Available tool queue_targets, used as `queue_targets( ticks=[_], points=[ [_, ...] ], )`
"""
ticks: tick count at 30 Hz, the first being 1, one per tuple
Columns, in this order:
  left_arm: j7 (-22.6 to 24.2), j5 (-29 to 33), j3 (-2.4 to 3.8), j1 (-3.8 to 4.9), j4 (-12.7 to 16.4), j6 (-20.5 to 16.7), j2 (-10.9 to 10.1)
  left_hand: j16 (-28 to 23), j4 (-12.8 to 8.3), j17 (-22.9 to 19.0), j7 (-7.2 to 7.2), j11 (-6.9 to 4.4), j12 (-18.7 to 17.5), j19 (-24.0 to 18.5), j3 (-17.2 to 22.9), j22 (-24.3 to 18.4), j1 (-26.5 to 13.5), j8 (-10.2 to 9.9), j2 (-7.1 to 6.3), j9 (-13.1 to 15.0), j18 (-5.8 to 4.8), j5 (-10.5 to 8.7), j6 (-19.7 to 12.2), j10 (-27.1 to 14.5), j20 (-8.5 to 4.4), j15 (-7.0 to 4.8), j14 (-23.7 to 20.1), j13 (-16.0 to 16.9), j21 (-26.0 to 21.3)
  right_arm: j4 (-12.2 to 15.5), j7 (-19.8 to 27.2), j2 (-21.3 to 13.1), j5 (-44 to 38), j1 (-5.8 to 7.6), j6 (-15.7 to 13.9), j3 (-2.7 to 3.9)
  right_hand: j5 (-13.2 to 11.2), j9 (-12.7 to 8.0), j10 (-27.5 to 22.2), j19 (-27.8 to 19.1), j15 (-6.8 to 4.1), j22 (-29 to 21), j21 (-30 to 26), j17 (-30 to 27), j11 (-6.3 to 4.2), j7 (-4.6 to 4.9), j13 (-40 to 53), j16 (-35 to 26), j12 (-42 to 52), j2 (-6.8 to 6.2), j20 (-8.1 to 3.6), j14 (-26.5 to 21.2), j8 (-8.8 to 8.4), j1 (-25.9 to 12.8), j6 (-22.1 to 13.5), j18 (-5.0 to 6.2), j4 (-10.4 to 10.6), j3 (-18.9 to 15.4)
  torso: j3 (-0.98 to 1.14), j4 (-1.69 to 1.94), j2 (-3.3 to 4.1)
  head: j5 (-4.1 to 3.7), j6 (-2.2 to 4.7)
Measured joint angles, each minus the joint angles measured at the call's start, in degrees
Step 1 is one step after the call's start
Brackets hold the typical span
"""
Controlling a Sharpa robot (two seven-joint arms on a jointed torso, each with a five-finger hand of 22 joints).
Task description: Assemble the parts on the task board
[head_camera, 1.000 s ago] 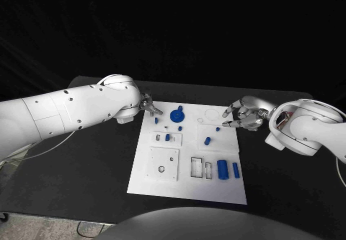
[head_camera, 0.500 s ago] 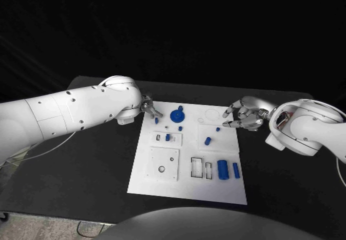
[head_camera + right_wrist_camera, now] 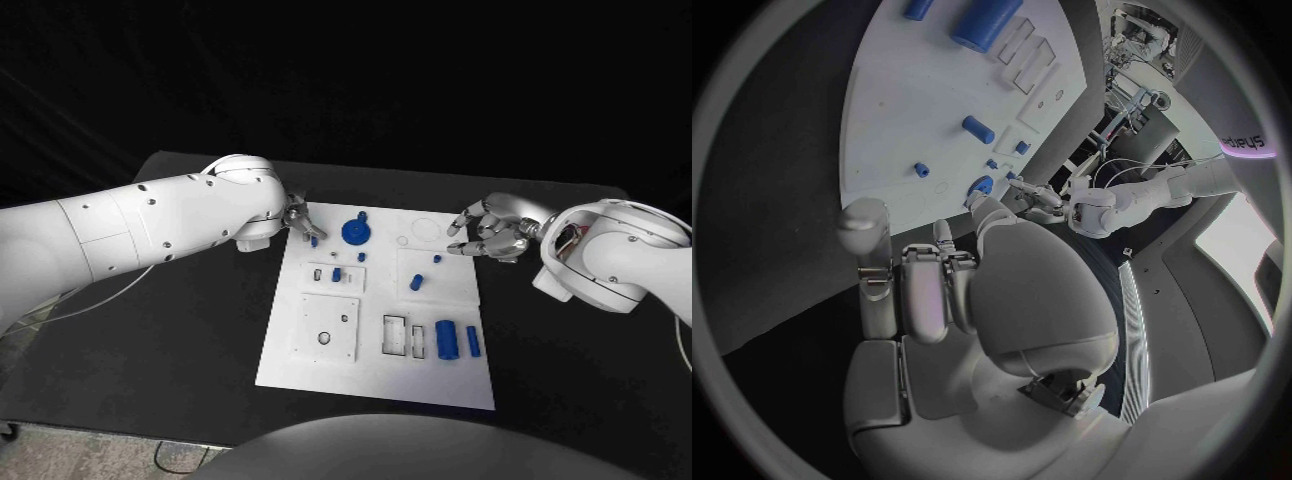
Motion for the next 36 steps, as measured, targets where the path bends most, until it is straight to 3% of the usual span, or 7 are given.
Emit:
queue_targets(
  ticks=[13,31,36],
  points=[
    [-0.03,0.37,-0.02,-0.08,-0.18,0.33,0.04,0.0,-0.37,-0.01,0.09,0.01,0.0,-0.22,0.27,-0.01,0.38,-0.21,0.24,0.27,-0.01,1.43,-0.32,-0.01,0.22,0.0,0.0,0.0,-0.33,0.04,-0.14,-0.08,0.01,-0.01,-0.02,0.0,0.57,-0.07,0.0,0.0,0.0,-0.01,-0.26,0.0,0.0,0.0,0.0,0.0,0.0,0.02,0.0,0.0,0.0,0.02,0.0,0.0,-0.13,0.13,0.04,-0.04,0.01,0.06,0.0],
    [-0.05,1.35,-0.09,-0.3,-0.38,0.76,0.1,0.0,-1.95,-0.02,0.0,0.41,0.0,-0.42,1.85,-0.01,2.37,-1.16,0.58,0.72,0.0,9.11,-0.82,0.01,0.42,0.16,-0.15,0.0,-0.54,-0.01,-0.26,-0.12,0.08,-0.01,-0.02,0.0,1.34,-0.32,0.0,0.0,0.0,-0.02,-0.48,-0.01,0.0,0.21,0.08,-0.23,0.02,0.23,0.0,0.0,0.0,0.23,0.21,0.0,-0.15,0.48,0.02,0.03,0.0,-0.09,0.0],
    [-0.05,1.44,-0.09,-0.34,-0.4,0.76,0.02,0.0,-2.98,-0.02,0.0,0.41,0.0,-0.42,2.91,-0.01,3.3,-1.79,0.15,0.74,0.0,12.62,-0.82,0.01,0.42,0.16,-0.15,0.0,-0.76,-0.08,-0.26,-0.08,0.18,-0.02,-0.02,0.0,1.66,-0.32,0.0,0.0,0.0,-0.03,-0.48,-0.01,0.0,0.21,0.09,-0.23,0.02,0.22,0.0,0.0,0.0,0.23,0.21,0.0,-0.15,0.48,0.03,0.07,-0.01,-0.08,0.0]
  ],
)
